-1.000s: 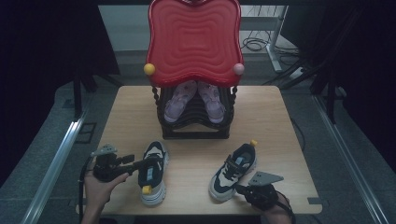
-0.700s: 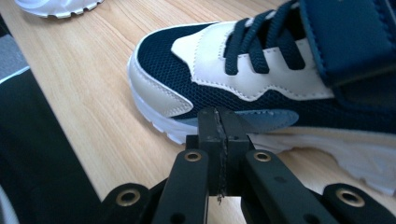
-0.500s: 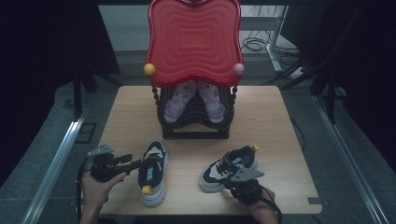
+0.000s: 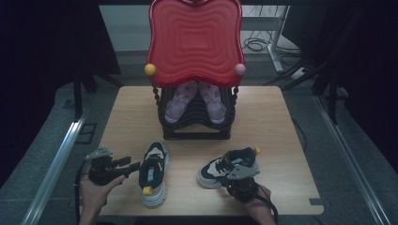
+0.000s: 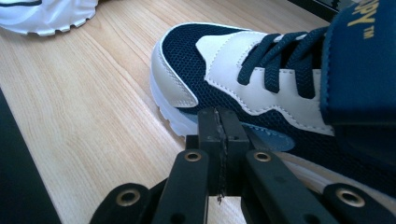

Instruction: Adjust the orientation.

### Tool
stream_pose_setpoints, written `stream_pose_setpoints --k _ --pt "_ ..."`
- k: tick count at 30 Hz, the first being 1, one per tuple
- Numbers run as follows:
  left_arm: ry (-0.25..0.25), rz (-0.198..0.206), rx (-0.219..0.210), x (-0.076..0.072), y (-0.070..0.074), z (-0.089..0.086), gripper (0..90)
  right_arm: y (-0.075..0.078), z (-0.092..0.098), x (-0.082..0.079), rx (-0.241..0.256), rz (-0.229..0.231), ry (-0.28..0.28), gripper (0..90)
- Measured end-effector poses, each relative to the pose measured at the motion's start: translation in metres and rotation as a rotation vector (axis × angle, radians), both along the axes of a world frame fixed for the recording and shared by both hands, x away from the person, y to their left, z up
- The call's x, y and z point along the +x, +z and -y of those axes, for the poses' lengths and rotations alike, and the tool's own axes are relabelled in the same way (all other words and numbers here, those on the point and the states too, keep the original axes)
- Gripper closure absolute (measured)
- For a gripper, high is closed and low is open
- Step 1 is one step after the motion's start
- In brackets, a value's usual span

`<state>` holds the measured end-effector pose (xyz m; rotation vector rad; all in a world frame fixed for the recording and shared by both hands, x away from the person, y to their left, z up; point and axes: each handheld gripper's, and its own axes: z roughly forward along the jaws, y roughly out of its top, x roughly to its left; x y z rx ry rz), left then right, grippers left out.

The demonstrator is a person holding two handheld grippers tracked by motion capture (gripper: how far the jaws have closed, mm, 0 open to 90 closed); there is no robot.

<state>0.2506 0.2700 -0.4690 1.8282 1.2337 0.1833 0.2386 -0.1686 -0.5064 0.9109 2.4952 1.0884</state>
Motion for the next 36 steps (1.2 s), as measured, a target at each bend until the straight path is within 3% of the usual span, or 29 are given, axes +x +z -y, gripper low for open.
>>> stream_pose_setpoints --k 22,36 --pt "0.001 0.002 -0.018 0.002 0.000 -0.002 44.1 0.002 -0.036 0.011 -0.041 0.063 -0.002 89.9" --pt "-0.004 0.001 -0.017 0.004 0.000 -0.002 44.1 -0.001 -0.051 0.024 -0.039 0.072 -0.031 89.9"
